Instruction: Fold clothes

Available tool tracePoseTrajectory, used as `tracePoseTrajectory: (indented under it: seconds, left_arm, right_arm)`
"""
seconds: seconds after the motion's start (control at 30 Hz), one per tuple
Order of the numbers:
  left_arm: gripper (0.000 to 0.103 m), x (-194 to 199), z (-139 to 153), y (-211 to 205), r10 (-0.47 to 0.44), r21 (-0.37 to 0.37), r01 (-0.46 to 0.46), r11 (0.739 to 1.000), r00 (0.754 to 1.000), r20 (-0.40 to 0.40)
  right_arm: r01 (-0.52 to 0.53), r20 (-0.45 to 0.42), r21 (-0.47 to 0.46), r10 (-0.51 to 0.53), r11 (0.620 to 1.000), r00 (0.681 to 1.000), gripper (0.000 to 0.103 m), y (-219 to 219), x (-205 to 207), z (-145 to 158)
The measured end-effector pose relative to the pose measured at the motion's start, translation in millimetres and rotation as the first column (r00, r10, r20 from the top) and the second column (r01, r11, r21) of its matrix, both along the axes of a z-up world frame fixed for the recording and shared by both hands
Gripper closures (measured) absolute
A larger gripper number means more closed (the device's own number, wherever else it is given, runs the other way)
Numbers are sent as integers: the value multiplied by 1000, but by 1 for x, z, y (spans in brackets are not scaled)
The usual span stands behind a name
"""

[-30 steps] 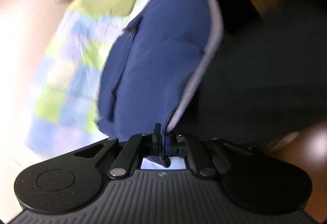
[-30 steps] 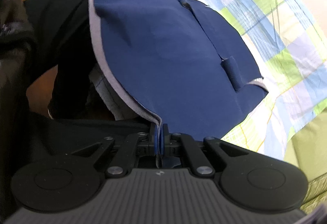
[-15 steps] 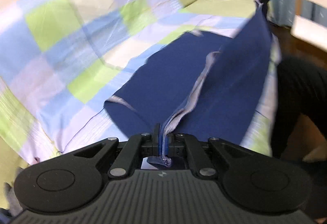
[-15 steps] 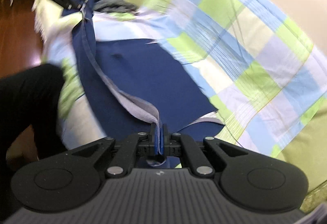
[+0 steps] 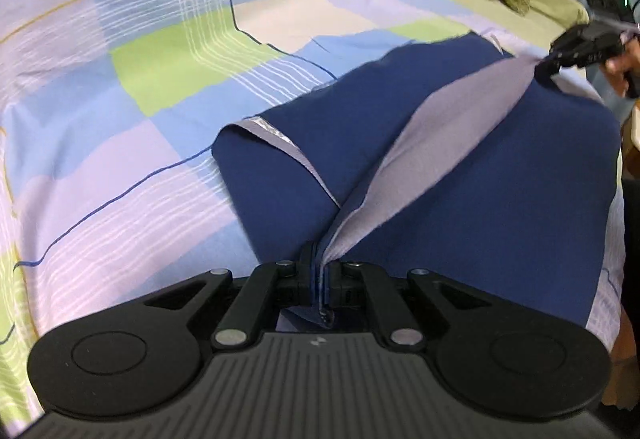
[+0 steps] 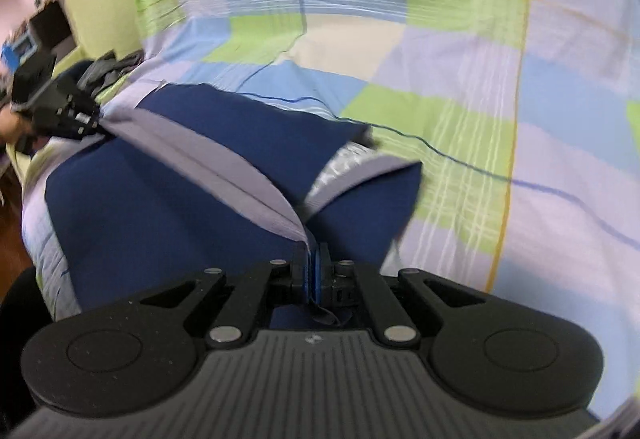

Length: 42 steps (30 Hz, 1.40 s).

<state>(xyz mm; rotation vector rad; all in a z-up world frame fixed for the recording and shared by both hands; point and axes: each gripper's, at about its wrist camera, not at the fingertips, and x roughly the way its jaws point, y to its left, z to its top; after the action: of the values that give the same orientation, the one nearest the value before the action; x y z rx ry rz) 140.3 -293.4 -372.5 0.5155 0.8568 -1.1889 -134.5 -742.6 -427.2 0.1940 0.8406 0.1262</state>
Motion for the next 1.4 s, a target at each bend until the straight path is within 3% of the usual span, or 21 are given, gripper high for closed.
tracePoseTrajectory:
  seconds: [0.17, 0.33, 0.43, 0.5, 0.57, 0.63, 0.73, 0.8, 0.9, 1.0, 1.07, 1.17, 1.23, 1.27, 1.37, 1.4]
  left_arm:
    - [101, 2, 23, 1, 6, -19, -6, 1000, 1000, 25]
    - [101, 39, 32, -24, 45, -27, -45, 999, 999, 8]
    - [100, 54, 18, -38, 64, -8, -64, 998, 998, -15]
    - [93, 64, 1, -45, 78, 16, -77, 997, 995, -65]
    - [90, 73, -5, -40, 117, -22, -120, 993, 987, -110]
    - [86, 82, -9, -32, 173, -68, -183, 981, 975, -139]
    - [83, 100, -14, -23, 297, -104, -316, 943, 941, -164]
    - [87, 107, -15, -19, 362, -108, -379, 919, 920, -149]
    - [89, 102, -7, -13, 376, -122, -385, 915, 922, -90]
    - [89, 83, 5, -10, 325, -138, -326, 935, 945, -29]
    - [88, 52, 16, -8, 254, -139, -244, 960, 965, 62]
    - [64, 3, 22, -3, 135, -89, -119, 989, 971, 196]
    - [59, -33, 21, 5, 45, -45, -34, 998, 959, 279]
    - [59, -49, 20, 10, 8, -22, -1, 1000, 948, 319]
    - [54, -96, 14, 34, -78, 31, 71, 997, 877, 474]
    - [53, -109, 12, 41, -108, 46, 98, 994, 847, 520]
  right_arm:
    - [8, 49, -13, -7, 1000, 999, 102, 10, -8, 4]
    - [66, 119, 67, -74, 996, 990, 102, -17, 2, 42]
    - [111, 114, 87, -121, 990, 986, 102, -35, 25, 36]
    - [145, 44, 129, -151, 981, 988, 102, -49, 46, 16]
    - [161, 0, 171, -163, 972, 987, 99, -56, 53, -1]
    - [176, 16, 207, -183, 962, 983, 95, -62, 51, -10]
    - [223, 56, 261, -245, 939, 968, 93, -72, 44, -16]
    - [316, 89, 312, -359, 896, 929, 92, -88, 35, -18]
    - [435, 110, 267, -475, 860, 873, 90, -97, 25, -11]
    - [372, 163, 209, -407, 904, 899, 90, -72, 17, 9]
    - [313, 194, 170, -343, 935, 919, 87, -47, 12, 20]
    - [239, 221, 117, -259, 964, 940, 84, -10, 6, 29]
    - [132, 234, 38, -138, 990, 962, 72, 46, -3, 32]
    - [101, 236, 4, -99, 995, 967, 70, 67, -7, 33]
    - [9, 239, -115, 19, 993, 971, 67, 123, -23, 34]
    - [-15, 237, -160, 53, 987, 970, 61, 140, -28, 35]
